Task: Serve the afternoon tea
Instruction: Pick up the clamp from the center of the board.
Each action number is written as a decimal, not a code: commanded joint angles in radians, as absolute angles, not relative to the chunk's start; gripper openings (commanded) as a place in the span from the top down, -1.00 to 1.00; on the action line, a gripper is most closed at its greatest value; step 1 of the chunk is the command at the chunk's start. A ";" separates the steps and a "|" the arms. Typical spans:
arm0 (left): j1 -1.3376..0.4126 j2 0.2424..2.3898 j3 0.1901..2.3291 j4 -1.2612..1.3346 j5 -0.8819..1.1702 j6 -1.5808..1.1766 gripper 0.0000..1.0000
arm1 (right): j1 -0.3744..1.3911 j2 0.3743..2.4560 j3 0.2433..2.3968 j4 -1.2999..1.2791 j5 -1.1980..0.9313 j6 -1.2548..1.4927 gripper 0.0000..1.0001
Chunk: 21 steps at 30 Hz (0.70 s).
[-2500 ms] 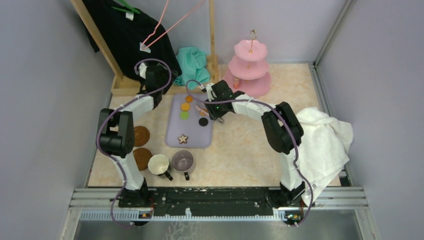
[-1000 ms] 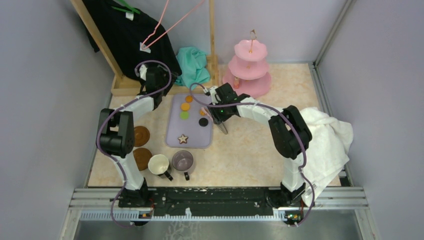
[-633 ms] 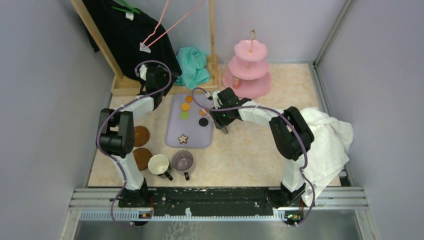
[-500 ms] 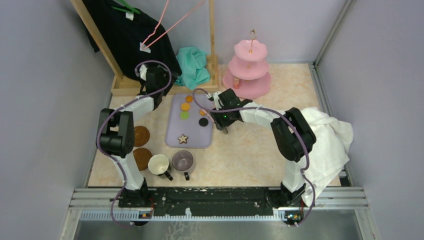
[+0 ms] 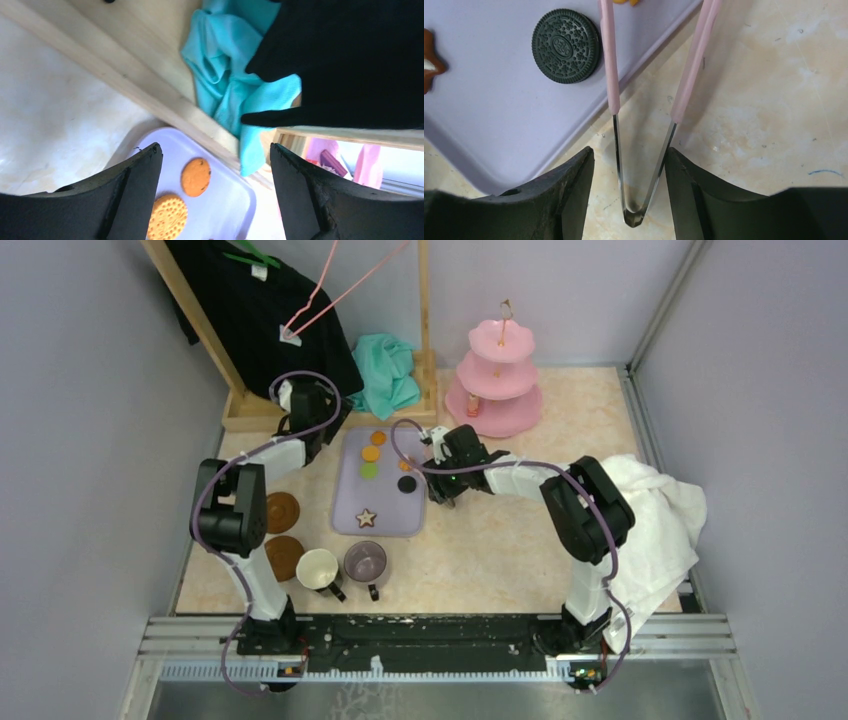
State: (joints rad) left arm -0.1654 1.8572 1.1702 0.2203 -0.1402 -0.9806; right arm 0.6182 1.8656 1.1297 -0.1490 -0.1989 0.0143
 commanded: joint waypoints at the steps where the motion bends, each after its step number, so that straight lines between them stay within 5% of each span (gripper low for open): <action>1: -0.157 1.794 1.139 0.201 -0.133 -0.985 -0.68 | 0.611 1.838 1.086 -0.006 -0.249 0.034 -0.06; 13: -0.156 1.769 1.100 0.189 -0.138 -0.995 -0.68 | 0.603 1.804 0.982 0.072 -0.254 0.041 0.33; 21: -0.152 1.737 1.074 0.196 -0.152 -0.998 -0.68 | 0.603 1.728 0.969 0.029 -0.229 0.039 0.43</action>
State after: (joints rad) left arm -0.1589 1.7828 1.0855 0.1818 -0.1390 -0.9939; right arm 0.6064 1.8046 0.9741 0.0513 -0.2405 0.0448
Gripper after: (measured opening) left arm 0.842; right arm 0.312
